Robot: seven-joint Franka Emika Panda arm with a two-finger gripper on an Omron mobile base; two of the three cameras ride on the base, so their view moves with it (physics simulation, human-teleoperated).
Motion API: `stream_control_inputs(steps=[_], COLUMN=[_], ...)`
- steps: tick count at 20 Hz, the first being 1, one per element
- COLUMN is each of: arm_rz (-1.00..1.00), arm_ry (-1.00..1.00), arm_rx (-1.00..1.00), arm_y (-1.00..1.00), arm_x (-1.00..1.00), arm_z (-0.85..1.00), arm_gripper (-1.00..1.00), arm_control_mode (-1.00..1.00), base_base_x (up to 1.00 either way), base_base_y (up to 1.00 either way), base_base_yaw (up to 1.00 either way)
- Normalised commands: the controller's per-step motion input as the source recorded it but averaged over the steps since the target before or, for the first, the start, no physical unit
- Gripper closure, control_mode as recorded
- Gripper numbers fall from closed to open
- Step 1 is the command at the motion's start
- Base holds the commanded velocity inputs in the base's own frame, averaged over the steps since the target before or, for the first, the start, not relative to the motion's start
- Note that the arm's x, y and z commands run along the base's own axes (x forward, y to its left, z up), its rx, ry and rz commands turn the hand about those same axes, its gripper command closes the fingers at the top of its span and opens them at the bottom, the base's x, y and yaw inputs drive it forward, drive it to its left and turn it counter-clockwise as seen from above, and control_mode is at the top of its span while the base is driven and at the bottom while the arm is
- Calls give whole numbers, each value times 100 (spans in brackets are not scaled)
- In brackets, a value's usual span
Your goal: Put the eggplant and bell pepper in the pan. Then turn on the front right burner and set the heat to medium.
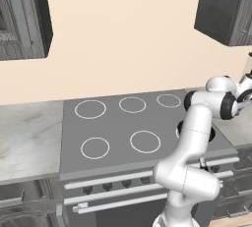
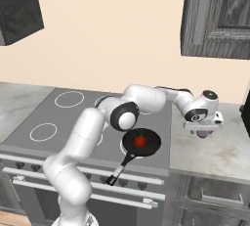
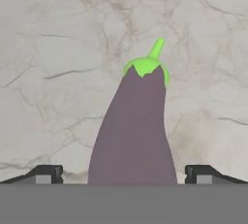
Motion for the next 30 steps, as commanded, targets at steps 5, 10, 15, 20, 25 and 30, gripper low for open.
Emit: stream_control_inputs(steps=[5,10,15,20,25,30], arm_rz=[0,0,0,0,0,0], arm_ry=[1,0,-2,-5,0,0], arm_rx=[0,0,0,0,0,0], arm_y=[2,0,3,7,13,53], arm_x=[0,0,-11,-43,-43,-64], arm_z=[-7,0,0,9,27,36], arm_gripper=[-100,100,100,100,100,100], arm_control_mode=[-100,-100,-100,-100,-100,-100], base_base_x=[0,0,0,0,0,0], base_base_y=[0,0,0,0,0,0], base_base_yaw=[0,0,0,0,0,0])
